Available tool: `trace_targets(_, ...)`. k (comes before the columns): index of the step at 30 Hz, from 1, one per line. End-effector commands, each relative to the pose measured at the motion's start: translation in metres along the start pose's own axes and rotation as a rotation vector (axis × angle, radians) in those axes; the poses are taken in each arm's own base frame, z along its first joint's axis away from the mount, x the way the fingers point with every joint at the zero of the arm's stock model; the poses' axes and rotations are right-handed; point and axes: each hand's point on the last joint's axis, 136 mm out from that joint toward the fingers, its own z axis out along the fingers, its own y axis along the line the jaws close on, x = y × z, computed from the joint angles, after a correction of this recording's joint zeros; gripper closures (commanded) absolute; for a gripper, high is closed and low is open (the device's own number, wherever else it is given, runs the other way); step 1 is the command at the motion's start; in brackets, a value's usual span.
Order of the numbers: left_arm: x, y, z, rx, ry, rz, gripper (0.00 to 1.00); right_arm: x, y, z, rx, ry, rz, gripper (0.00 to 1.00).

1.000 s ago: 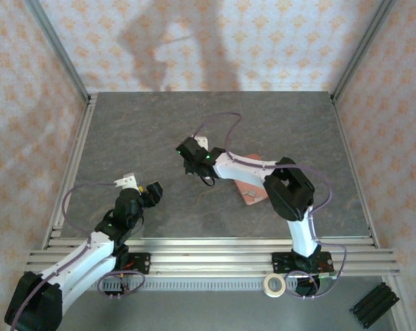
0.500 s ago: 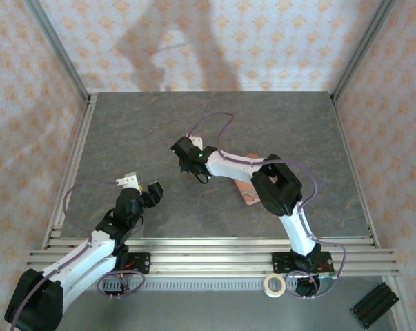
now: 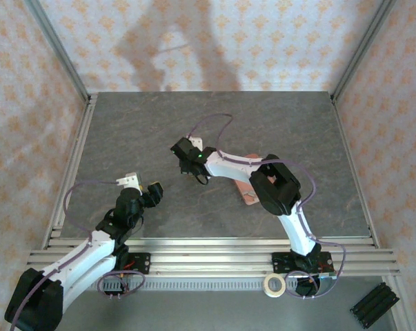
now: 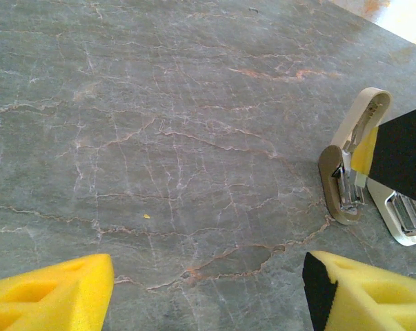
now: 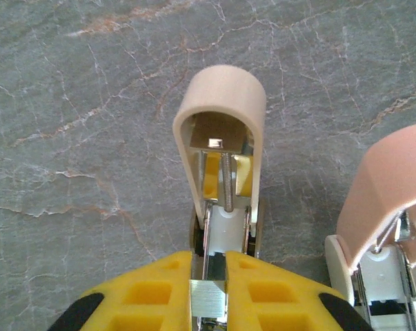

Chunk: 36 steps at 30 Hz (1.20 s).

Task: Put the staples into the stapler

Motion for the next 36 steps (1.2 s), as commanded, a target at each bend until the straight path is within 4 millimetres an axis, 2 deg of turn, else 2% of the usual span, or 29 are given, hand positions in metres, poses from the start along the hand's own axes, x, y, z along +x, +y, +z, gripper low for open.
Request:
trace_targets(1, -0.008, 0.005, 0.0, -0.028, -0.039, 0.011, 0.26, -0.003, -0.01, 0.005, 0.053, -0.01, 0.015, 0.84)
trace_targets(9, -0.008, 0.005, 0.0, -0.026, -0.038, 0.008, 0.26, -0.001, -0.012, 0.005, 0.059, -0.007, 0.012, 0.84)
trace_targets(21, -0.008, 0.005, 0.0, -0.024, -0.039, 0.006, 0.26, -0.014, -0.008, -0.013, 0.024, -0.049, 0.004, 0.84)
trace_targets(36, -0.009, 0.005, 0.0, -0.026, -0.04, 0.005, 0.26, -0.018, -0.008, -0.02, 0.005, -0.078, -0.002, 0.84)
